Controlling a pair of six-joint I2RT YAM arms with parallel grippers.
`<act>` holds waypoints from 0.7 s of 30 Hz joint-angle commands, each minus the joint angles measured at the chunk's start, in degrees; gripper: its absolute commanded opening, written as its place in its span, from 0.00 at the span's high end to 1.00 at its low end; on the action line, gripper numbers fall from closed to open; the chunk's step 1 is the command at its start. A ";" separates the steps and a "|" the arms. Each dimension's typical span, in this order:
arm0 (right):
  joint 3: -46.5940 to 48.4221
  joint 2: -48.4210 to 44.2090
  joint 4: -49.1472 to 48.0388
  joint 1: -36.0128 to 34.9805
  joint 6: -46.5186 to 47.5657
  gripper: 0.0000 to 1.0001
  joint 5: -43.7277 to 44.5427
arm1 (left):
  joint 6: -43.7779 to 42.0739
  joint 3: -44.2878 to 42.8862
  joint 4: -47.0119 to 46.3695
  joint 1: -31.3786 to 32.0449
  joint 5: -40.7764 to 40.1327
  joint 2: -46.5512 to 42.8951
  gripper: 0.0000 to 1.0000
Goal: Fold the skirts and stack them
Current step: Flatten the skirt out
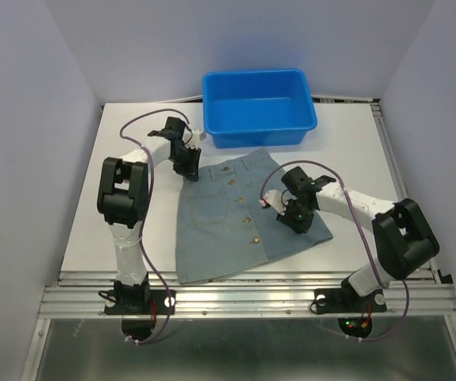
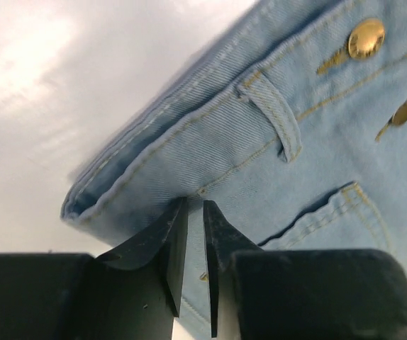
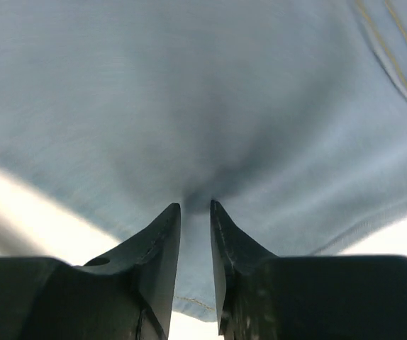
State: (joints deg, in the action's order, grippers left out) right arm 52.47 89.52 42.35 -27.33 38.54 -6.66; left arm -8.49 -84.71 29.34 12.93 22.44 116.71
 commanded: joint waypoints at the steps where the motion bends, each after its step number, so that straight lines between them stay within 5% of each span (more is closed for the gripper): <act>1: 3.41 -6.44 10.97 -8.07 -1.79 0.69 -18.33 | 0.50 -5.30 -1.21 -1.85 1.20 -3.74 0.70; 5: 12.29 -6.29 12.58 -8.09 -7.78 0.67 -24.46 | -1.70 0.83 -1.22 -1.94 0.59 -11.83 0.65; 10: 14.95 -5.67 2.34 -6.77 -11.91 0.61 -14.30 | -4.25 10.50 1.68 -1.85 -0.28 -22.83 0.61; 21: 10.74 9.18 -5.87 -2.90 -7.87 0.62 -3.46 | -4.52 17.12 2.74 1.65 3.58 -17.31 0.64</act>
State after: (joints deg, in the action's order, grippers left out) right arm 65.82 99.04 39.79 -30.92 28.69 -14.50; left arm -11.75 -68.25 30.76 11.94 23.99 97.65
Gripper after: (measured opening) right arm 0.377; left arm 0.371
